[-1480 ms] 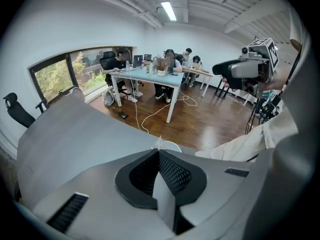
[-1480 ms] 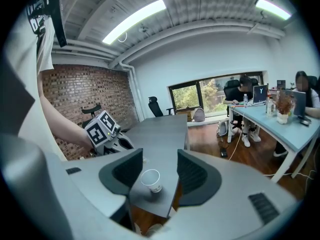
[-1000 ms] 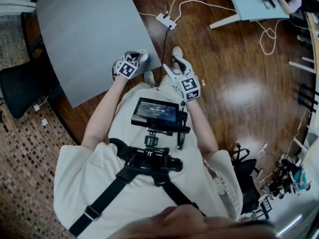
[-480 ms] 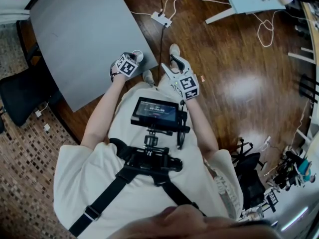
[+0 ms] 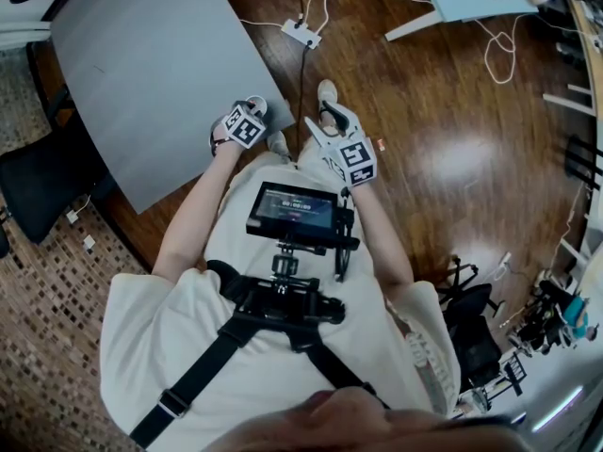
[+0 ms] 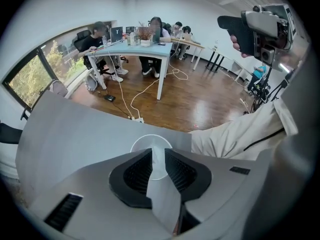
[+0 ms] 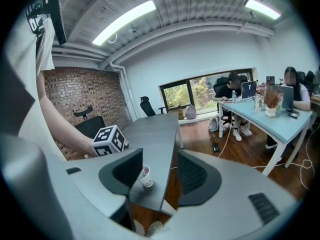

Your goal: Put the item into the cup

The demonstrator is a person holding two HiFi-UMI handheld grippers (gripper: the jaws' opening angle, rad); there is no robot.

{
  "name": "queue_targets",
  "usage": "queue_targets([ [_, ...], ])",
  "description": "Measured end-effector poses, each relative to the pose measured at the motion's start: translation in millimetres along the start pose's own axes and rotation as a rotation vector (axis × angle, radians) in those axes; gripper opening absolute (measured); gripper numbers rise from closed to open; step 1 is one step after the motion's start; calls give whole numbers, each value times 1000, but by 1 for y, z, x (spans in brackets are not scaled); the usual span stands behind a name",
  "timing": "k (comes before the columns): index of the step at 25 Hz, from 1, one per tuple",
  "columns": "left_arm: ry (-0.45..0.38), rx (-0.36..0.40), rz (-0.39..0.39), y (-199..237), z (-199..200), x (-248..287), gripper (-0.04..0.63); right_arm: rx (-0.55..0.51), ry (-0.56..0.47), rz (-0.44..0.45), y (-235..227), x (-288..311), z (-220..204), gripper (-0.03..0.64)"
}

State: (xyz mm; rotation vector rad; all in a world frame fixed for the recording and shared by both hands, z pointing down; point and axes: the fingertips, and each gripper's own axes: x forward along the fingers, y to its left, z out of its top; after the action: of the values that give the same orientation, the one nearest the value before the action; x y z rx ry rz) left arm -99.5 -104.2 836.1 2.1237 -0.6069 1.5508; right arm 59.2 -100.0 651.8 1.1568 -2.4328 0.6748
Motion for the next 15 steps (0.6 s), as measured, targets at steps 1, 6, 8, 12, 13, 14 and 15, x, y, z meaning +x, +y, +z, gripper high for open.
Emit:
queue_targets([
  [1, -1, -1, -3, -2, 0, 0, 81, 0, 0, 2, 0, 0, 0, 230],
  [6, -18, -13, -9, -8, -2, -4, 100, 0, 3, 9, -1, 2, 0, 230],
  [8, -48, -30, 2, -6, 2, -11, 101, -3, 1, 13, 0, 3, 1, 230],
  [12, -145, -125, 35, 3, 9, -30, 101, 0, 0, 30, -1, 3, 0, 230],
  [13, -175, -152, 40, 4, 12, -35, 101, 2, -1, 36, -2, 2, 0, 230],
  [14, -207, -176, 44, 5, 15, -41, 101, 3, -3, 42, -2, 2, 0, 230],
  [15, -240, -197, 47, 6, 18, -48, 101, 3, -5, 49, -3, 2, -1, 230],
])
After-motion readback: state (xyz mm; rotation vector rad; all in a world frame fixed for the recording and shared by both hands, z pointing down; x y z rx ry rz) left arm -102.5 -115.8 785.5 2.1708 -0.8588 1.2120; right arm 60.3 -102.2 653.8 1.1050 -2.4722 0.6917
